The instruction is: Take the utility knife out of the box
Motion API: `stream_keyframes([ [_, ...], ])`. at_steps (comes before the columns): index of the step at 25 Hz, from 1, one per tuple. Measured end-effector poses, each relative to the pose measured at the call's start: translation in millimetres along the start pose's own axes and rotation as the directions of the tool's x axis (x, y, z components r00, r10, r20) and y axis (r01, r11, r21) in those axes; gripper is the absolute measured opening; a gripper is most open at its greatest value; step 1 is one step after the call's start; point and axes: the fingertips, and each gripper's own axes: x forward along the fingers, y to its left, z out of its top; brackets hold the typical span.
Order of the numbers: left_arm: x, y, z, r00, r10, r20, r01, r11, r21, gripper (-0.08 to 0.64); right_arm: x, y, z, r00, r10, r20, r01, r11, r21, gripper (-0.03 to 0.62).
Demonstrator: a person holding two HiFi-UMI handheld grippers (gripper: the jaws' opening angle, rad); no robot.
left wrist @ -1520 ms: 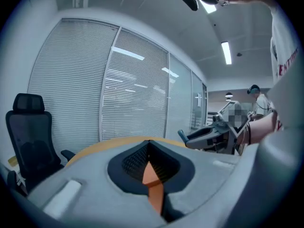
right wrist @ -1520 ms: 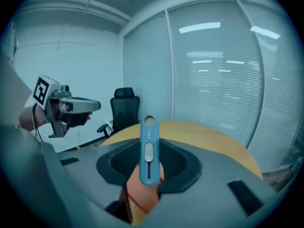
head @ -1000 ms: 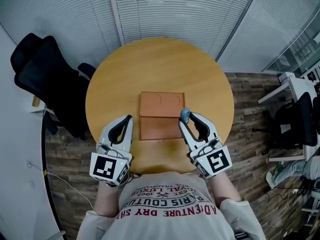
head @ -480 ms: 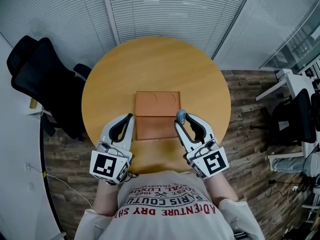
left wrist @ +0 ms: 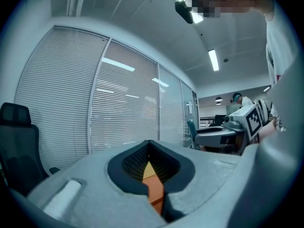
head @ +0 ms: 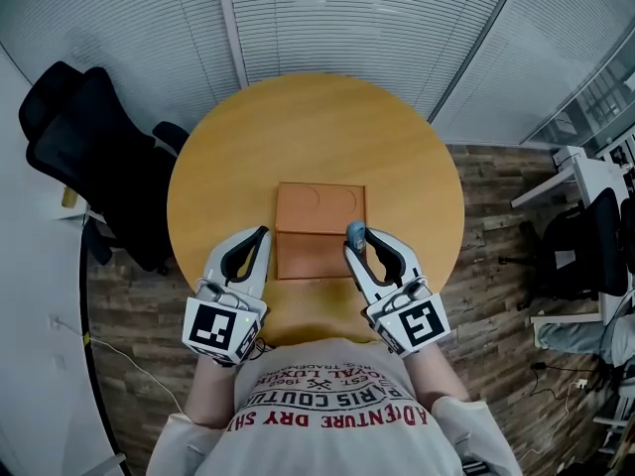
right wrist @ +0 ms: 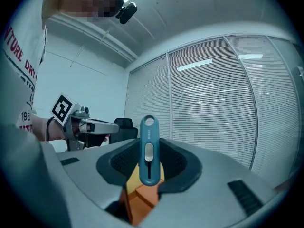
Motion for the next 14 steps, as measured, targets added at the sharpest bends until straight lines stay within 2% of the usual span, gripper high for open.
stream_keyframes([
  [4, -0.5, 3.2, -1.9, 1.000, 0.003, 0.003, -0.003, 1.000, -0.006, -0.005, 4.5, 9.7, -5.5, 0.999, 0.030, -0.037, -0.031, 0.999, -0.022, 0.130],
  [14, 2.4, 1.4, -2.6, 1.000, 0.003, 0.006, -0.003, 1.000, -0.013, -0.005, 7.3, 10.5, -0.4, 0.999, 0.035, -0.037, -0.037, 0.998, -0.047, 0.130],
])
